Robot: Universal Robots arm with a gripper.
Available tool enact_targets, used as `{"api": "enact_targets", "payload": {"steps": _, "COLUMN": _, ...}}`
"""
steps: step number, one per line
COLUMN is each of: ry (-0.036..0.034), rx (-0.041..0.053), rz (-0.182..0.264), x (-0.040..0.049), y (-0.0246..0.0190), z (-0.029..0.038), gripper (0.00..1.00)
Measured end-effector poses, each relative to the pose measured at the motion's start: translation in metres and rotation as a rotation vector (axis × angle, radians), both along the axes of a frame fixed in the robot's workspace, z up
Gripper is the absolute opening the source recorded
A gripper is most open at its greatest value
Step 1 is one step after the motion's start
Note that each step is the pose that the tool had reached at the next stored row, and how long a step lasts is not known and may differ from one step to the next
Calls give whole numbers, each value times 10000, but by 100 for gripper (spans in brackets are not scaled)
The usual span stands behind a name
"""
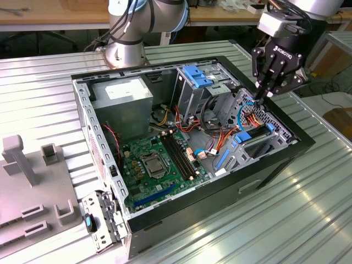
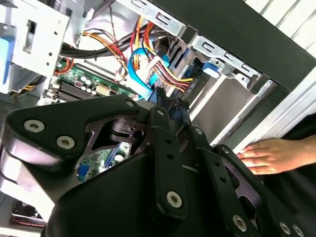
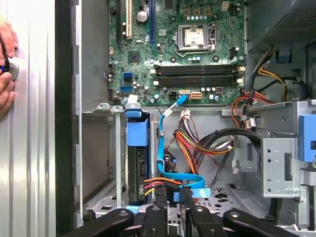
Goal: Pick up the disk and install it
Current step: 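Insert the second disk wire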
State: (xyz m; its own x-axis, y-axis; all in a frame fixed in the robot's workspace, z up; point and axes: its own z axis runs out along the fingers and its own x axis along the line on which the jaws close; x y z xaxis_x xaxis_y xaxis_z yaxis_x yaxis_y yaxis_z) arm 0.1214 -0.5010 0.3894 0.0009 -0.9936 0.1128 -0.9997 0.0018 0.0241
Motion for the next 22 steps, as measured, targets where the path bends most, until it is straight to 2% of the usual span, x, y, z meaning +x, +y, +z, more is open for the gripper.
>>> {"api": "enact_targets", "payload": {"steps": 2, "ry": 0, "rx": -66, "rz": 0, "x": 0, "y": 10, "z": -6, "gripper": 25}}
{"api": "enact_targets", "payload": {"steps": 3, "ry": 0, "rx": -75, "rz": 0, "x": 0, "y": 62, "z": -14, "gripper": 25}}
{"api": "enact_targets", "payload": {"steps": 4, "ry": -1, "rx": -74, "rz": 0, "x": 0, "y": 76, "z": -15, "gripper": 25}}
{"api": "enact_targets", "payload": {"steps": 9, "ry": 0, "rx": -79, "rz": -1, "x": 0, "y": 89, "z": -22, "gripper": 25}}
{"api": "enact_targets", "payload": {"steps": 11, "ry": 0, "rx": -109, "rz": 0, "x": 0, "y": 89, "z": -30, "gripper": 25}}
{"api": "enact_targets", "payload": {"steps": 13, "ry": 0, "rx": -296, "rz": 0, "x": 0, "y": 89, "z": -73, "gripper": 25}}
{"api": "enact_targets", "payload": {"steps": 15, "ry": 0, "rx": -365, "rz": 0, "x": 0, "y": 89, "z": -92, "gripper": 25}}
{"api": "enact_targets", "payload": {"steps": 17, "ry": 0, "rx": -527, "rz": 0, "x": 0, "y": 89, "z": -120, "gripper": 25}}
{"api": "enact_targets", "payload": {"steps": 22, "ry": 0, "rx": -818, "rz": -1, "x": 0, "y": 89, "z": -157, "gripper": 24}}
